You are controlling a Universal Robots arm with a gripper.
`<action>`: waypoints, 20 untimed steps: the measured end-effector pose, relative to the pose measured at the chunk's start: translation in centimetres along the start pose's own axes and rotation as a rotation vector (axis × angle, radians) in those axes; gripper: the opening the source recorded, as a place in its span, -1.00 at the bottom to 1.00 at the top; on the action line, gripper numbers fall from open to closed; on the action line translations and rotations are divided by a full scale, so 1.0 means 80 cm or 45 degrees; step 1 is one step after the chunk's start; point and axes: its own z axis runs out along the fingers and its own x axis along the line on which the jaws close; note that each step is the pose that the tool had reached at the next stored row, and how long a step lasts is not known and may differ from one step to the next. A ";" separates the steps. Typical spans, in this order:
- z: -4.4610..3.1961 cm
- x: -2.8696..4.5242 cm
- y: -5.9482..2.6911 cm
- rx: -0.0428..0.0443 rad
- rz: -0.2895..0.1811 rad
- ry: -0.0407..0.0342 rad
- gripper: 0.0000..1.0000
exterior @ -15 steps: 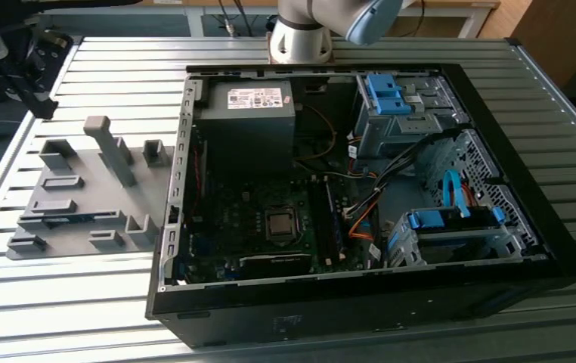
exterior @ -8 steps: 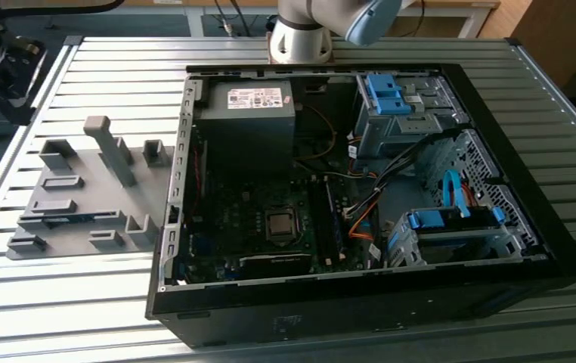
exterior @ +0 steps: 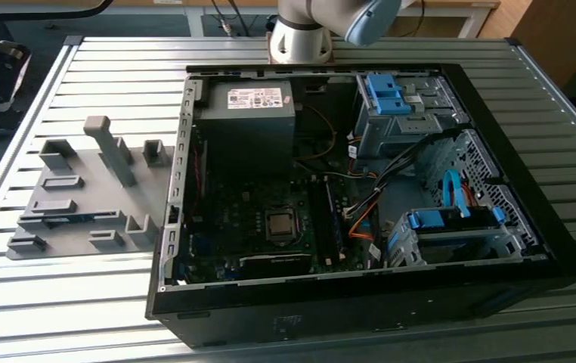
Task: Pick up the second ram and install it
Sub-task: 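Reach for the second ram, then pick up the second ram and move it above second insertion slot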
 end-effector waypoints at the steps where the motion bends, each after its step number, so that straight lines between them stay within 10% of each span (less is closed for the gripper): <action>1: 0.0001 0.0013 0.000 0.000 0.000 0.0000 -0.79; 14: 0.0002 0.0034 0.000 0.000 -0.005 0.0001 -0.79; 20: 0.0009 0.0034 -0.001 0.003 -0.114 0.0045 -0.79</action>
